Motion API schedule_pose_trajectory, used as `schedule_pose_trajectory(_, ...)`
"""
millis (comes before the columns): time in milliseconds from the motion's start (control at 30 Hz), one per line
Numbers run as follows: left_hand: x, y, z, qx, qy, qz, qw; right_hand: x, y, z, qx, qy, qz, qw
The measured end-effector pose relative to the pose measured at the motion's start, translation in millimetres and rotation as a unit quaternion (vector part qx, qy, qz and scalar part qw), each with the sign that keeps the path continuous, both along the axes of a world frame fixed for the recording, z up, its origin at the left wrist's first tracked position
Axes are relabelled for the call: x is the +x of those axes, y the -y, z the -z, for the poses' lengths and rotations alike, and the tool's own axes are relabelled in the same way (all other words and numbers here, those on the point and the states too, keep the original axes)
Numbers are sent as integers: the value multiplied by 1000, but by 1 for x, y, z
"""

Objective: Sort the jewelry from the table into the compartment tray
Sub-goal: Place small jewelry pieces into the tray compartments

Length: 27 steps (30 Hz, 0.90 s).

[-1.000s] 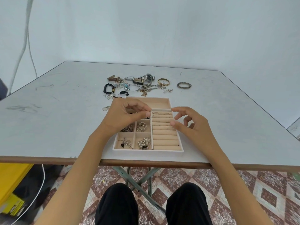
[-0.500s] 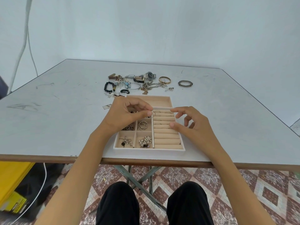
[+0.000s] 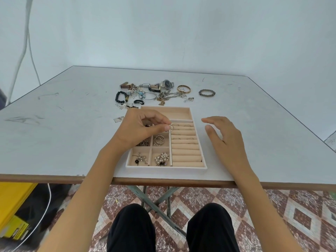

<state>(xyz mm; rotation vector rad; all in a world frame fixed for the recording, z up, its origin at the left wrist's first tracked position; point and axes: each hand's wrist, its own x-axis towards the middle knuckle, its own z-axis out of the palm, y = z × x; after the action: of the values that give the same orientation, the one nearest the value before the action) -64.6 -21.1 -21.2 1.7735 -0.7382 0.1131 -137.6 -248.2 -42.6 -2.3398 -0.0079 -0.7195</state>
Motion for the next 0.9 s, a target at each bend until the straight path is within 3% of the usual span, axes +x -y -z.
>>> schedule_pose_trajectory(133,-1,2,0,10,1,8,1000,4,-4,3,-166,-205,27,964)
schedule_pose_trajectory(200,-2,3,-1,16,4,10,1000,6,-6,4,-218,-257,21,941)
schedule_pose_trajectory(733,-1,7,-4,75,16,57,995,5,-8,1,-220,-260,26,940)
schedule_pose_trajectory(900,2,11,-10,163,101,56,980,5,-7,1,-209,-255,25,944)
